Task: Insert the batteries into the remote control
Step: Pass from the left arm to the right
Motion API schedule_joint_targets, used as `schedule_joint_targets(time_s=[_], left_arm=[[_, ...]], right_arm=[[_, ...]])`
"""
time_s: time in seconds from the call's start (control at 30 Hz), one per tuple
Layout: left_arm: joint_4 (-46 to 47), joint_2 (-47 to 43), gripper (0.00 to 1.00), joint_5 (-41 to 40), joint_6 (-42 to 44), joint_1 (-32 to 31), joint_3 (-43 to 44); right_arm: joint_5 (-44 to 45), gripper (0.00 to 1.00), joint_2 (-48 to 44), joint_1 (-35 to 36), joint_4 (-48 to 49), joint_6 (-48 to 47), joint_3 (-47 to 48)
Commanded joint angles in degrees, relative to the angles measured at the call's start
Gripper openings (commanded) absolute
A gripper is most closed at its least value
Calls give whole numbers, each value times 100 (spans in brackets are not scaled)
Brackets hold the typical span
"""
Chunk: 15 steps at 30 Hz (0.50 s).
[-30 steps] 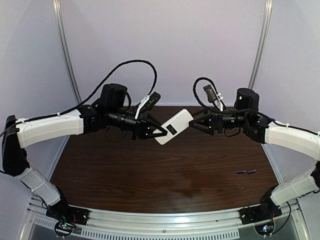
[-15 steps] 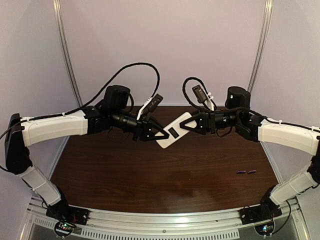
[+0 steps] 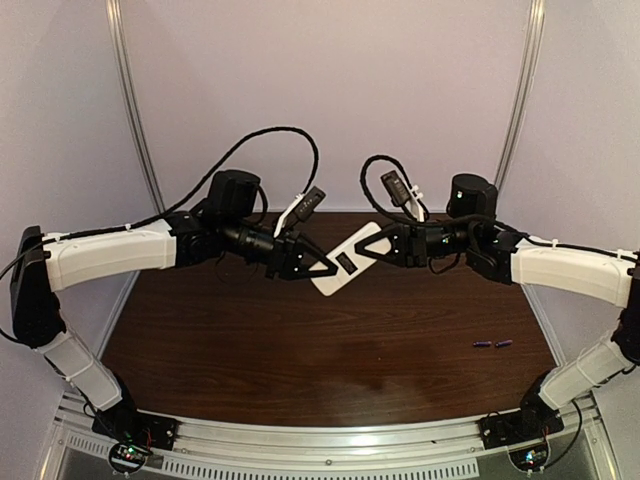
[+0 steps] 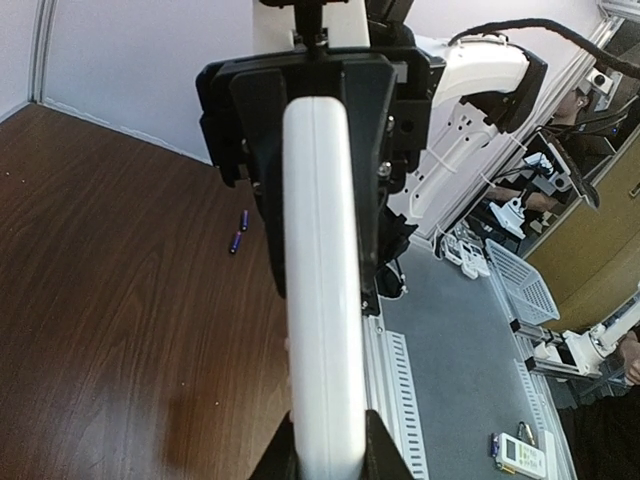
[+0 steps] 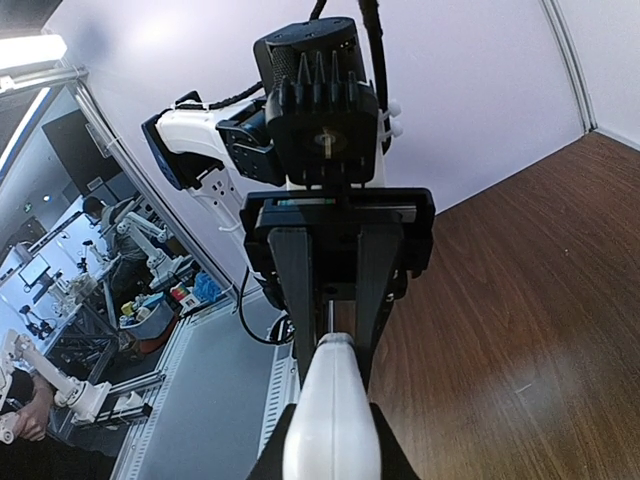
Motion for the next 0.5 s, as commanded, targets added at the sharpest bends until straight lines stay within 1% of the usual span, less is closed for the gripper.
schedule_joint_targets(time_s=[0.0,0.07,0.23,0.33,0.47], left_arm=[[450,69,20,-90,115,110,93],[634,-27,37,-158,-35,202,-22],[785,-337,66,-813,-293,280,-371],[887,-372,71,-1138,-596,348,-578],[1418,-316,72,-1433,-1392,456,-947]], right_arm=[[-250,0,38,36,518,549,-15],[-157,0,52,11,626,678,-35],[437,0,43,-155,840,1024,-174],[926,0,20,-232,958,1261,-309],[1532,0,8,-282,1001,1471,-527]])
